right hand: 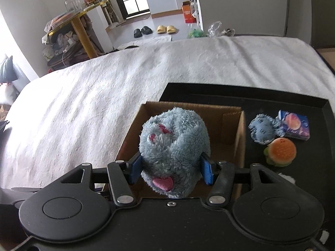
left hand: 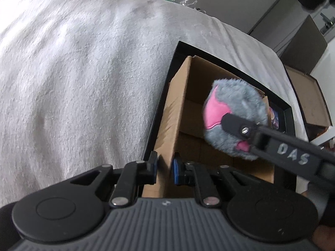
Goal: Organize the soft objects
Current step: 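Lift the fluffy plush with the right gripper while the left gripper pinches the box wall, then lower the fluffy plush into the box and open the right gripper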
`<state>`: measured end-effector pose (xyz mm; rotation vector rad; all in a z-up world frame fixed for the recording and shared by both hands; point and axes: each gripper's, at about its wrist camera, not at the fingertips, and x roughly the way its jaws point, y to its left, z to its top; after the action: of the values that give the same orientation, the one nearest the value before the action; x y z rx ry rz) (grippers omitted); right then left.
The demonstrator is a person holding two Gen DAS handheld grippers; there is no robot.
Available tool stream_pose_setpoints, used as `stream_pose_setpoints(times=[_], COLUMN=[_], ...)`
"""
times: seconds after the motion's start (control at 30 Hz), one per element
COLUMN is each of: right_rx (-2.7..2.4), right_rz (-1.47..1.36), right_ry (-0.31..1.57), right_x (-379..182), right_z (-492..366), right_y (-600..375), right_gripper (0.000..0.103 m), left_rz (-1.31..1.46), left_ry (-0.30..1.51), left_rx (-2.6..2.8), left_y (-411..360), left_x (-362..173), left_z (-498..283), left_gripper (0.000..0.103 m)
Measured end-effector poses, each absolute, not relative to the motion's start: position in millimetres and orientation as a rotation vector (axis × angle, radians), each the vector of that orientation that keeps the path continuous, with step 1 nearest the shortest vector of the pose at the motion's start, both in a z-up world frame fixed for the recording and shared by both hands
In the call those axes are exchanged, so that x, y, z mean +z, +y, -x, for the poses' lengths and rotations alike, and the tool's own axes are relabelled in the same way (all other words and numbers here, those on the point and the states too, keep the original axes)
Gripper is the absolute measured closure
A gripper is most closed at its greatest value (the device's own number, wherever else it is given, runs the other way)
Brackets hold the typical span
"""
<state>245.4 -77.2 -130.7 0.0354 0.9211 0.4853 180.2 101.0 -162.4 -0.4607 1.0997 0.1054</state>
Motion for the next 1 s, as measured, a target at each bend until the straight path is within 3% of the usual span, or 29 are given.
stream_pose_setpoints(times=[0.57, 0.7, 1.0], right_rx=[0.514, 0.528, 0.54], right_rz=[-0.056, -0.076, -0.123], right_ry=[0.985, 0.976, 1.015], right_x=[-155.2, -154.9, -160.2], right_z=[-254.2, -257.1, -254.6], right_y=[-59.7, -59.3, -70.1], right_gripper=[0.047, 0.041, 0.041], left_rz=[0.572, 0.582, 0.548], left_ry=[1.121, 1.125, 1.128], left_rx=[0.138, 0.142, 0.152], left_y=[112.5, 114.4, 107.1], left_x=[-164.6, -166.5, -164.5], left_z=[-181.0, -181.2, -182.9], left_gripper=[0.089, 0.088, 0.088])
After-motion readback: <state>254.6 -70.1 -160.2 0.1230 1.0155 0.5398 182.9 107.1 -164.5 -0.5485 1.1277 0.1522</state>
